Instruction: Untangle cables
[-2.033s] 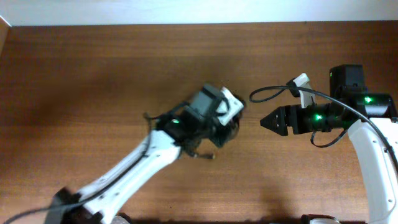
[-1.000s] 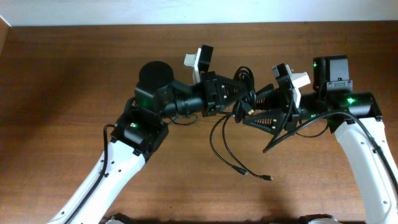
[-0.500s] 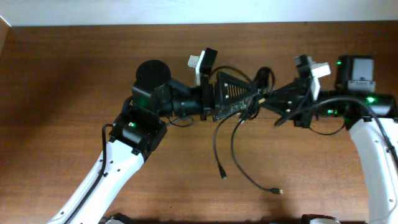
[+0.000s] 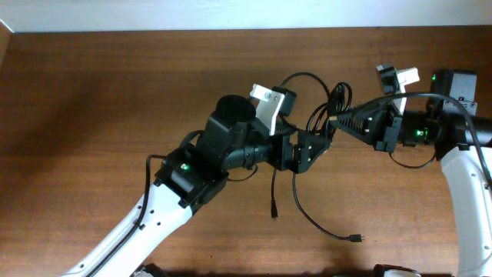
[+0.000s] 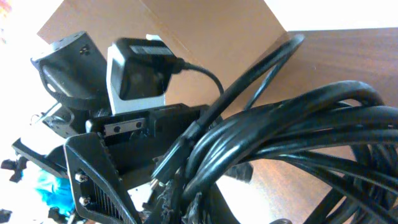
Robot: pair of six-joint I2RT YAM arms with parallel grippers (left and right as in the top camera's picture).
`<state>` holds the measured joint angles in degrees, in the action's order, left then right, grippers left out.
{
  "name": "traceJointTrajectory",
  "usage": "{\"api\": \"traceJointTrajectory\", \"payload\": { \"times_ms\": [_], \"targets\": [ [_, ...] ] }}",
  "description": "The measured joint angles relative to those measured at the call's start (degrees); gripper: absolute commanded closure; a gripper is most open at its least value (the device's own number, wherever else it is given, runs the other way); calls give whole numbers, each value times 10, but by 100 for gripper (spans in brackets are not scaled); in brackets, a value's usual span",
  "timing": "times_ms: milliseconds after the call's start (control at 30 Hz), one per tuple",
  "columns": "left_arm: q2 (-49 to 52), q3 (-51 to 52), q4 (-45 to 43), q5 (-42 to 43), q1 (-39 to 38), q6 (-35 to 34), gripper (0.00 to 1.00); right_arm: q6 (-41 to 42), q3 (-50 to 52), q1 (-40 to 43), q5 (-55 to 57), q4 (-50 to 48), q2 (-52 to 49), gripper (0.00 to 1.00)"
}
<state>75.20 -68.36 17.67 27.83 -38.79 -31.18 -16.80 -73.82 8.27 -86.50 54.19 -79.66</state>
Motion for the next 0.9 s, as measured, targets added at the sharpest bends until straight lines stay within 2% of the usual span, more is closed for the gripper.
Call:
{"api": "traceJointTrajectory", "payload": {
  "times_ms": [67, 200, 433, 500, 700, 833, 900],
  "targets": [
    [0, 0, -40, -20, -6, 1, 3, 16, 0, 0, 0, 0, 0, 96],
    [0, 0, -43, -73, -8, 1, 12, 21, 0, 0, 0, 6, 0, 96],
    [18, 0, -49, -89, -12, -5, 15, 20, 0, 0, 4, 8, 0, 96],
    [22, 0, -50, -96, -17, -12, 26, 21, 0, 1, 14, 8, 0, 96],
    [23, -2, 19, -157, -21, -18, 31, 21, 0, 1, 17, 10, -1, 96],
    [24, -2, -1, -145, -21, -30, 30, 21, 0, 1, 13, 10, -1, 96],
    [29, -1, -36, -105, -19, -37, 36, 21, 0, 1, 10, 11, -1, 96]
  ]
}}
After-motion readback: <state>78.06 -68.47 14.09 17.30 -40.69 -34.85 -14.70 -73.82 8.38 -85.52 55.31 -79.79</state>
